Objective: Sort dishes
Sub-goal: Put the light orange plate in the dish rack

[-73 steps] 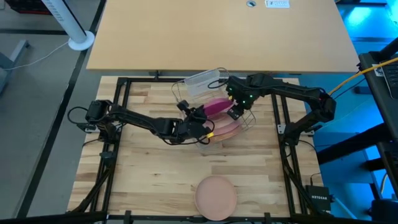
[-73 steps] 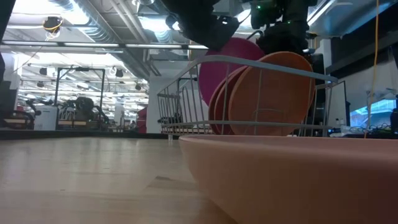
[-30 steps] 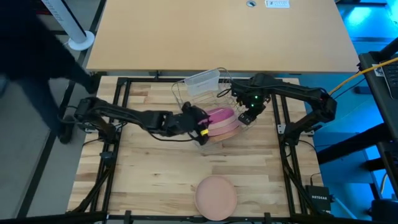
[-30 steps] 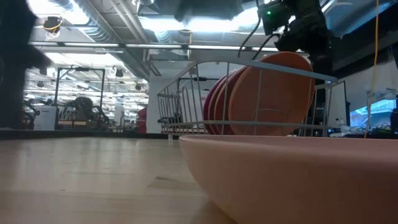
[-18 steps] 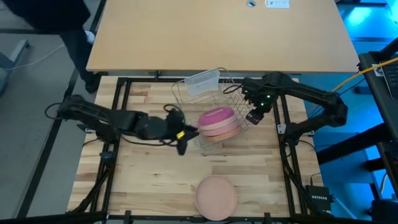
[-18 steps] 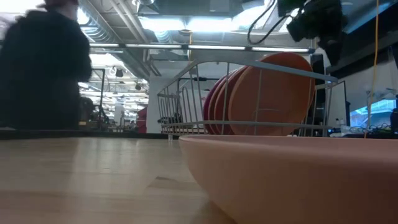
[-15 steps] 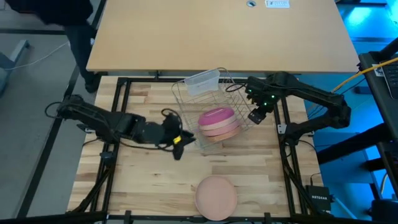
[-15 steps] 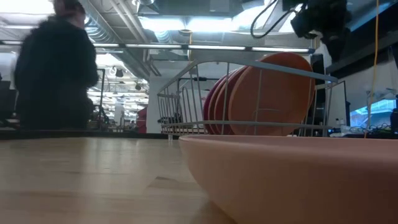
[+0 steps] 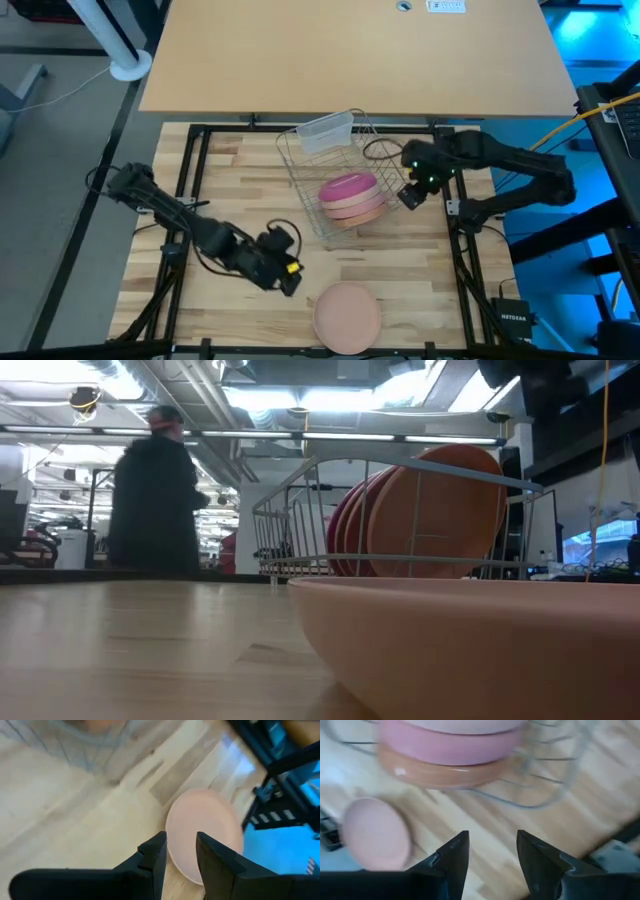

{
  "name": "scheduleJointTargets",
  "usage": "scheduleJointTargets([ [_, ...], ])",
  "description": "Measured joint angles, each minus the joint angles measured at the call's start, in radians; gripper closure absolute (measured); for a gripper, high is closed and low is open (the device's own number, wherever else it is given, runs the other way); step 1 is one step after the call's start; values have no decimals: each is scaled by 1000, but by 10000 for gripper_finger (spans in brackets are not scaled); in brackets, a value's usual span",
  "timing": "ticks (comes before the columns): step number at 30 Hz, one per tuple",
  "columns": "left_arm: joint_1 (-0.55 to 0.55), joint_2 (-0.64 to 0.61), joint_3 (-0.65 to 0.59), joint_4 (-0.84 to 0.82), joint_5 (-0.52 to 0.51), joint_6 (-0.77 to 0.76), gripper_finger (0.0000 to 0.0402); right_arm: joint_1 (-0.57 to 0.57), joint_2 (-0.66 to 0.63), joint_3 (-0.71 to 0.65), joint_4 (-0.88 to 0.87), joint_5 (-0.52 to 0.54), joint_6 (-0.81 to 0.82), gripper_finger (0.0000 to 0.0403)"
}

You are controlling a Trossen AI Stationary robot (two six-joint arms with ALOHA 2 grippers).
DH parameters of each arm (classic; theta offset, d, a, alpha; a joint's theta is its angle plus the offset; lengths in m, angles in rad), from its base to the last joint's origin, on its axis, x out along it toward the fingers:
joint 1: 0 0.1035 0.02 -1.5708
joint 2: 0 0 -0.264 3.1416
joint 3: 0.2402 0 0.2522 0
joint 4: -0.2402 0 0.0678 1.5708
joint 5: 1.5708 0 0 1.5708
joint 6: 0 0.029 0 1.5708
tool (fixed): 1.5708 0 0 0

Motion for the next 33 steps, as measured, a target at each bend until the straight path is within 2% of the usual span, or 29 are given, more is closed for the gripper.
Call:
scheduleJointTargets([
  [5, -13, 118, 0, 37, 69, -94, 306, 166, 14, 0, 172, 22, 173, 233],
  [9, -30, 212, -1, 100, 157, -94, 306, 279, 34, 0, 303, 64, 286, 233],
  [13, -48, 294, -1, 201, 196, -91, 306, 364, 77, 0, 391, 111, 364, 233],
  [17, -57, 328, -1, 235, 203, -86, 306, 428, 131, 0, 439, 113, 415, 233],
  [24, -51, 331, -1, 245, 201, 11, 306, 499, 243, 0, 496, 105, 421, 233],
  [33, -14, 368, -1, 257, 204, -32, 306, 544, 348, -1, 618, 50, 471, 233],
])
